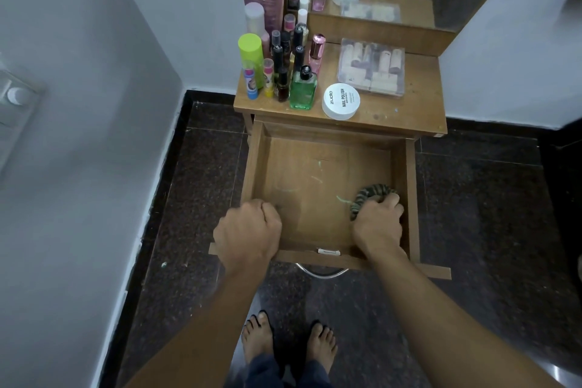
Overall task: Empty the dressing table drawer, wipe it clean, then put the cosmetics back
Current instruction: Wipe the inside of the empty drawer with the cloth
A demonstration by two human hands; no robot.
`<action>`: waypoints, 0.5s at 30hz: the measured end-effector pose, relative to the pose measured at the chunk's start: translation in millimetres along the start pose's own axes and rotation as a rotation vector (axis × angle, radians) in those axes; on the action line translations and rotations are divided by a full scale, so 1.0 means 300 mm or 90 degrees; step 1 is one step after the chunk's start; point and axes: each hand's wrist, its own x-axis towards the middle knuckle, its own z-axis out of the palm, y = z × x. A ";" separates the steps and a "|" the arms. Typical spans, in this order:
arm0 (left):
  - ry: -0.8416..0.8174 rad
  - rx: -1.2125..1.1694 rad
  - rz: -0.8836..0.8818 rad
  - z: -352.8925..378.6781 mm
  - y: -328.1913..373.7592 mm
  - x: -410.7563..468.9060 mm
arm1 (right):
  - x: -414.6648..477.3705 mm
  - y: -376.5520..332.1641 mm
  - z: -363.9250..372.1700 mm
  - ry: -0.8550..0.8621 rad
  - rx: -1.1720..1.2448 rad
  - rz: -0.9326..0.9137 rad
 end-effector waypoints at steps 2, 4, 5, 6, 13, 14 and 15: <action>-0.003 0.013 -0.001 0.000 -0.001 0.001 | 0.007 0.003 0.007 0.000 0.009 0.011; -0.004 0.019 0.004 0.002 -0.004 0.005 | 0.011 -0.008 0.007 0.005 0.017 0.028; -0.008 0.019 0.007 0.002 -0.005 0.006 | 0.012 -0.019 0.007 0.010 0.018 0.040; -0.016 0.020 0.006 0.003 -0.006 0.007 | 0.011 -0.034 0.008 0.015 0.020 0.053; -0.038 0.018 -0.002 -0.010 0.002 0.008 | -0.006 -0.143 0.031 0.039 0.056 0.078; -0.038 0.016 -0.002 -0.010 0.001 0.009 | -0.009 -0.160 0.033 0.042 0.061 0.066; -0.040 0.016 -0.002 -0.010 0.001 0.009 | -0.013 -0.177 0.035 0.045 0.062 0.050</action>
